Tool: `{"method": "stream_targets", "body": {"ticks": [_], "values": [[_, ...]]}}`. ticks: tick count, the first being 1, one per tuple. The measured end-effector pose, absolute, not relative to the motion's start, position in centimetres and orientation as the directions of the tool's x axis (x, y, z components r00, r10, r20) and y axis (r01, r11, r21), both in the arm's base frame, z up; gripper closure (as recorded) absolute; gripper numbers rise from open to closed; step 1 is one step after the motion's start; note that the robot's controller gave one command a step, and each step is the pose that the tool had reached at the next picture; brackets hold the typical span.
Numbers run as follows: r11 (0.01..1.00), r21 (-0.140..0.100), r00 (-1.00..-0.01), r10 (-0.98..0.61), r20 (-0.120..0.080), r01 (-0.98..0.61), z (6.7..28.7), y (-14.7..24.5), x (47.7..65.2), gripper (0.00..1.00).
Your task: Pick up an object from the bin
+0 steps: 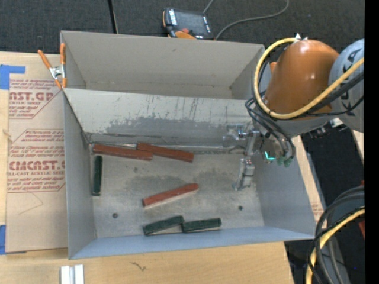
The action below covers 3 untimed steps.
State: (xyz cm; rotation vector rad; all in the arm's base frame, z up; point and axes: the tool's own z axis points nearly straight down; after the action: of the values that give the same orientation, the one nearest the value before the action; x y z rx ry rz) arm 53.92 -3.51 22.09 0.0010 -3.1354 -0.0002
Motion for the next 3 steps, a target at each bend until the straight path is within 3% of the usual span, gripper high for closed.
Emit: {"method": "stream_targets", "body": {"ticks": [1,2,3], "values": [[0.980,0.002,-0.980,-0.199,0.007,-0.199,7.9,-0.1,51.5,0.00],[0.988,0.003,-0.988,-0.155,-0.003,-0.155,6.9,5.0,54.8,0.00],[0.988,0.001,-0.988,-0.153,-0.002,-0.153,7.0,4.7,54.8,1.00]]}}
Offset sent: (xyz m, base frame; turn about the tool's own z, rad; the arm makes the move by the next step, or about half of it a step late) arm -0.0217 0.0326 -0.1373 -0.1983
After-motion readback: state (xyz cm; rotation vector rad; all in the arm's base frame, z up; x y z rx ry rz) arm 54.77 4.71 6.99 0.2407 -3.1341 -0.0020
